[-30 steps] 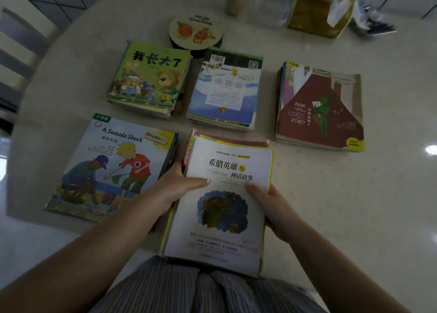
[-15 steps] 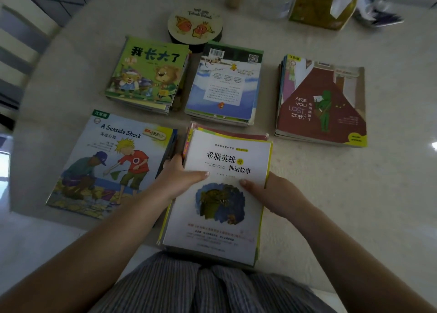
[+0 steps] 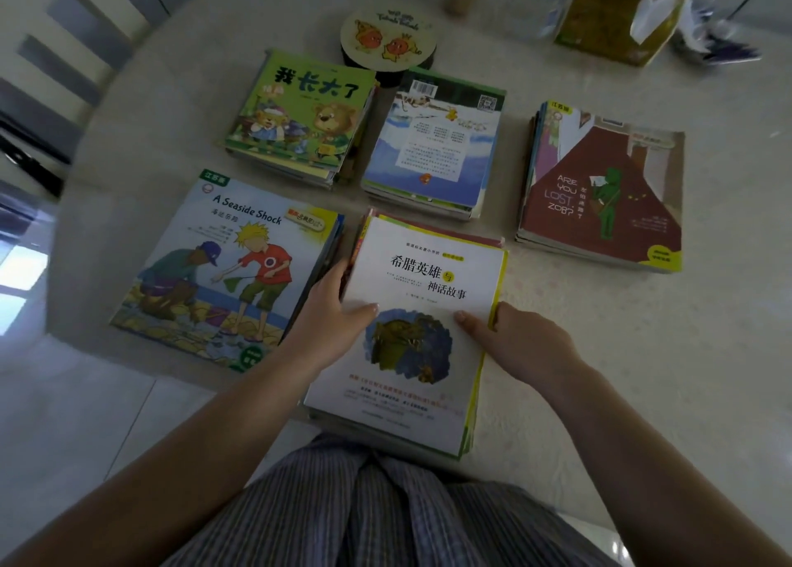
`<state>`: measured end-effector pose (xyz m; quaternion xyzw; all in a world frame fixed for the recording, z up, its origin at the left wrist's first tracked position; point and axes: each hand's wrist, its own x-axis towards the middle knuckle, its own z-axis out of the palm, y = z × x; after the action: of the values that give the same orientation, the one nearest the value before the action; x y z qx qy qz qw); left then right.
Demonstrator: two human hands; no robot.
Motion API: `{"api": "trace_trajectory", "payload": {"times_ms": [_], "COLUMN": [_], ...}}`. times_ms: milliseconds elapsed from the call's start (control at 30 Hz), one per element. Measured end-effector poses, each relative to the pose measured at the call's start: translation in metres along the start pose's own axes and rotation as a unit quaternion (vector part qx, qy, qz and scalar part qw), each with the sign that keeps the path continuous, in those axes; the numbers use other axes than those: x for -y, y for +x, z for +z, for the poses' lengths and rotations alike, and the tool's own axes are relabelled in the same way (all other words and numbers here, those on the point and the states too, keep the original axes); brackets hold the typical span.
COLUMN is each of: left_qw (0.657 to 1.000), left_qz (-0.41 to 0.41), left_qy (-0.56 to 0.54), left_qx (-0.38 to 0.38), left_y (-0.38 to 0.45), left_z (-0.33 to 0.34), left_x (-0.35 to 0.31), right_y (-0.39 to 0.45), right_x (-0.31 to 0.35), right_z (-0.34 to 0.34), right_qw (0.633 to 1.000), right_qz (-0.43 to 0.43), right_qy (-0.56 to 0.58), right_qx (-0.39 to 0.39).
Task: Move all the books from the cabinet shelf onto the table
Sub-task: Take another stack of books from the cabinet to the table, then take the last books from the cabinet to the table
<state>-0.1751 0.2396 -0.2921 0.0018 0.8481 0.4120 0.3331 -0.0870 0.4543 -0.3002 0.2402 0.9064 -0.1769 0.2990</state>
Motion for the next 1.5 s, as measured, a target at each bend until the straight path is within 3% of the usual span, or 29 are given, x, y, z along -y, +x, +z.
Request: {"api": "trace_trajectory", "payload": {"times_ms": [233, 333, 467, 800, 1100, 1233, 1267, 1333, 1500], "left_qw": [0.995, 0.99, 0.978, 0.909, 0.811, 0.761, 0.722, 0.707, 0.612], "left_qz": [0.045, 0.051, 0.052, -0.013, -0.069, -0.093, -0.104, -0.103, -0.131], "left_qy": [-0.093, -0.127, -0.199, -0.317, -0.393, -0.429, -0.448, -0.457, -0.496], "left_qx": [-0.011, -0.014, -0.044, -0.269, -0.428, -0.477, -0.517, -0.53, -0.602], "left_y": [-0.039, -0.062, -0.104, -0.285, -0.469, -0.517, -0.55, -0.561, -0.611], "left_z": [-0.015, -0.027, -0.042, -0.081, -0.067, -0.05, -0.038, -0.033, -0.005], "left_x": [0.012, 0.026, 0.057, 0.202, 0.333, 0.366, 0.384, 0.391, 0.419], "right_y": [-0.02, -0.039, -0.073, -0.196, -0.335, -0.383, -0.409, -0.419, -0.467], "right_x": [0.006, 0.022, 0.062, 0.189, 0.284, 0.304, 0.316, 0.322, 0.347], "right_z": [-0.022, -0.023, -0.009, 0.094, 0.222, 0.26, 0.286, 0.296, 0.345], "right_qw": [0.993, 0.986, 0.975, 0.93, 0.817, 0.774, 0.74, 0.723, 0.646], "right_qz": [-0.016, -0.064, -0.155, -0.367, -0.556, -0.597, -0.624, -0.638, -0.681], "right_qy": [0.009, 0.047, 0.119, 0.037, -0.051, -0.094, -0.132, -0.146, -0.209], "right_qx": [-0.116, -0.147, -0.106, 0.009, 0.143, 0.188, 0.214, 0.22, 0.275]}}
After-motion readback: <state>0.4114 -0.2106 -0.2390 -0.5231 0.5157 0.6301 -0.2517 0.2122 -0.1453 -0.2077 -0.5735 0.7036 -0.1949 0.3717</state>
